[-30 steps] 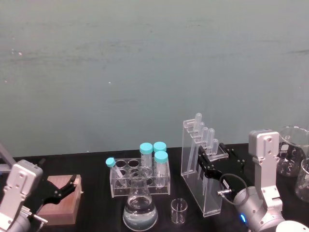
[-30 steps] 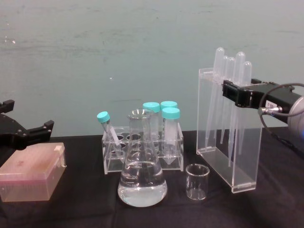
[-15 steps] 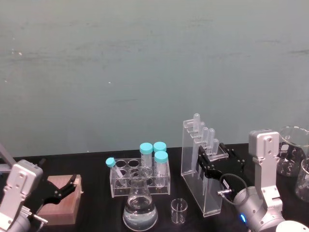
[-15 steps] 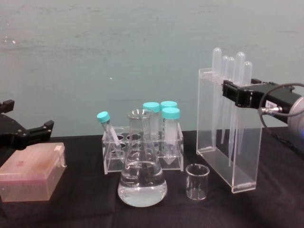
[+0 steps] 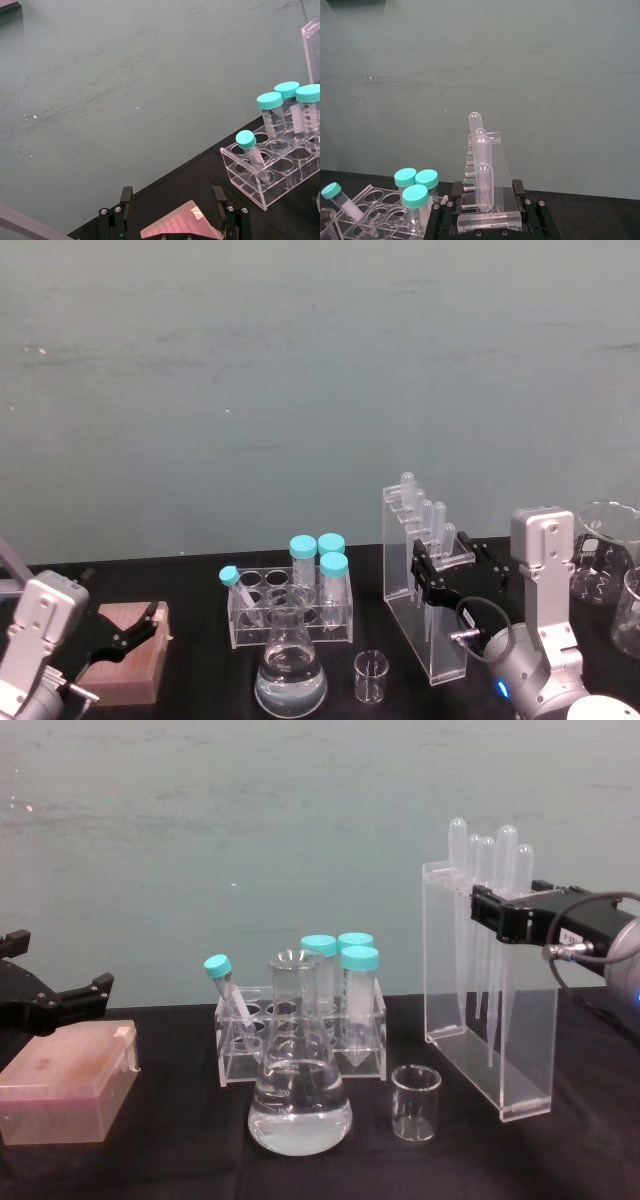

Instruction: Place the experimental apparatus aside using one hand.

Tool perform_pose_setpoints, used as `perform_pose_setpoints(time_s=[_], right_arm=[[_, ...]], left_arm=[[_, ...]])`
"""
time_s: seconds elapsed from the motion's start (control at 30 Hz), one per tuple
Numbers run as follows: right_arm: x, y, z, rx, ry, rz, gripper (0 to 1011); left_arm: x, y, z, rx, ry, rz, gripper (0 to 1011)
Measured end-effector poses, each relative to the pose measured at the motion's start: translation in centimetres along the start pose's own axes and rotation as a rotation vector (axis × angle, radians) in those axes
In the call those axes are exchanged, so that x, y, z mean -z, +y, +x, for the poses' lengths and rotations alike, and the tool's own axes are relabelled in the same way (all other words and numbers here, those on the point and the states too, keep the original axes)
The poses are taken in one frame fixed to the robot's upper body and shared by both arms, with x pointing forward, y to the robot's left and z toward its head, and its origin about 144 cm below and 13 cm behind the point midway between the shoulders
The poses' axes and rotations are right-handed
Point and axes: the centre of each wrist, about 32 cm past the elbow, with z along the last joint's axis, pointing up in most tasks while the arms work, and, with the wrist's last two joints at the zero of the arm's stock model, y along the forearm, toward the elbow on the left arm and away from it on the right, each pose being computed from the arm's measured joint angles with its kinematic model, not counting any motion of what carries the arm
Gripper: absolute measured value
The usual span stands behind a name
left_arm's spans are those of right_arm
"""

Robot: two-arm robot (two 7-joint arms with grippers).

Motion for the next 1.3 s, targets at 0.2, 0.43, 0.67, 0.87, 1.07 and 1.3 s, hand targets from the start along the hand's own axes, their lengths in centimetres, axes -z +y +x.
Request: perform_pose_setpoints(time_s=[0.2,0.43,0.67,0.87,1.07,1.3], right_arm=[[0.0,0.0,0.1,0.01,0.003,0.009,605],[-0.1,0.1,0.5,0.025,0.007,0.023,605],[-0.2,0.1,0.9,0.044,0.01,0.032,605],[-0.3,0.0,1.3,0.067,0.011,0.036,605],[-0.4,0.0,1.8,0.094,0.01,0.041,605],[-0.6,0.0,2.5,0.124,0.009,0.046,605]], left_arm=[[0.0,0.0,0.0,0.0,0.0,0.0,1000],[0.0,0.0,0.0,0.0,0.0,0.0,1000],[0.0,0.0,0.0,0.0,0.0,0.0,1000],[0.0,0.0,0.0,0.0,0.0,0.0,1000],[0.0,0.0,0.0,0.0,0.0,0.0,1000],[0.0,0.0,0.0,0.0,0.0,0.0,1000]])
